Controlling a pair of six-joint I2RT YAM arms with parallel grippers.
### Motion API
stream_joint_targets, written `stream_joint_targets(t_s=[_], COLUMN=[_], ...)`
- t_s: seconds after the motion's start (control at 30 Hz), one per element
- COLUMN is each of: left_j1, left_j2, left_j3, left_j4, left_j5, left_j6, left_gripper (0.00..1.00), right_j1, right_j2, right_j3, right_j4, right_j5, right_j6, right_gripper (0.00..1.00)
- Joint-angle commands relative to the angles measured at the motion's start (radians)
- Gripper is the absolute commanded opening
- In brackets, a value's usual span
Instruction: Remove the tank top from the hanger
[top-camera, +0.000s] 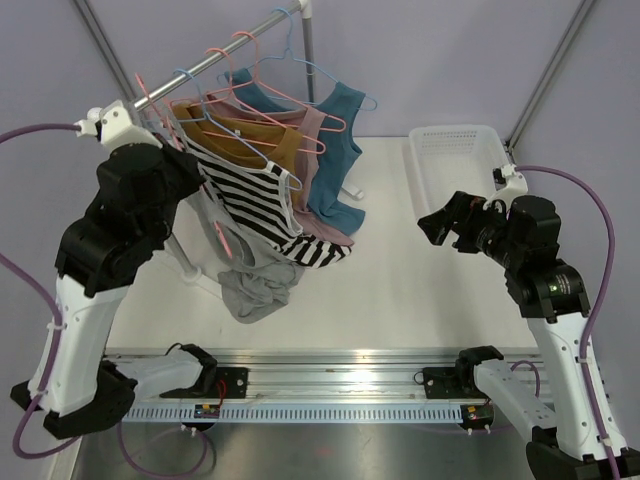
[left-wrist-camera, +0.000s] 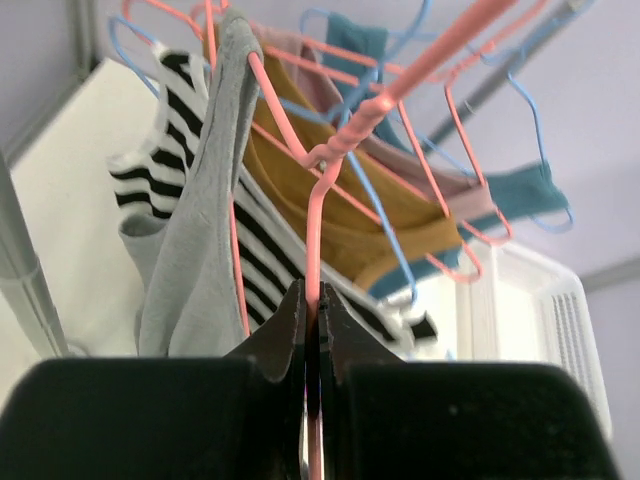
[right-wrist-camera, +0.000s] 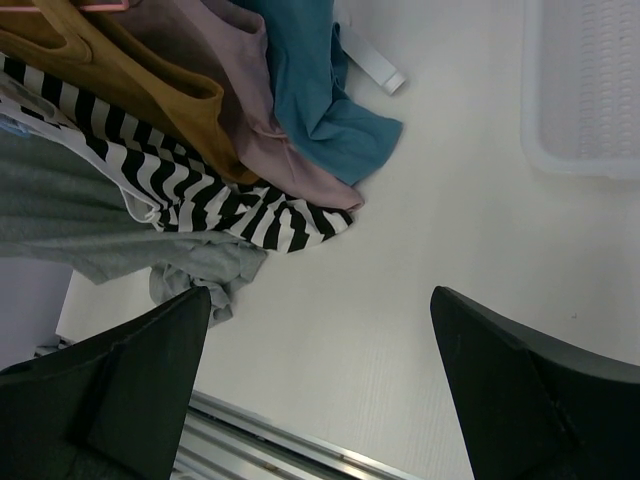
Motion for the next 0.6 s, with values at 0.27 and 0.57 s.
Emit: stream_joint_targets(t_s=[0.27, 0.57], left_j1=[-0.01, -0.01], left_j2=[-0.427, -0.577], left_j3=[-0.391, -0.544], left_j4=[0.059, -0.099], left_j5=[0.504, 0.946], left_j6=[-0.004, 0.094], left_gripper=[0.0, 0.0], right_j1=[0.002, 0.21], right_j2=[0.078, 0.277], right_j3=[-0.085, -0.286], right_j4=[0.402, 0.982], right_j5=[-0.402, -0.684], right_j6=[0.009, 0.253], right_gripper=[1.0, 0.99])
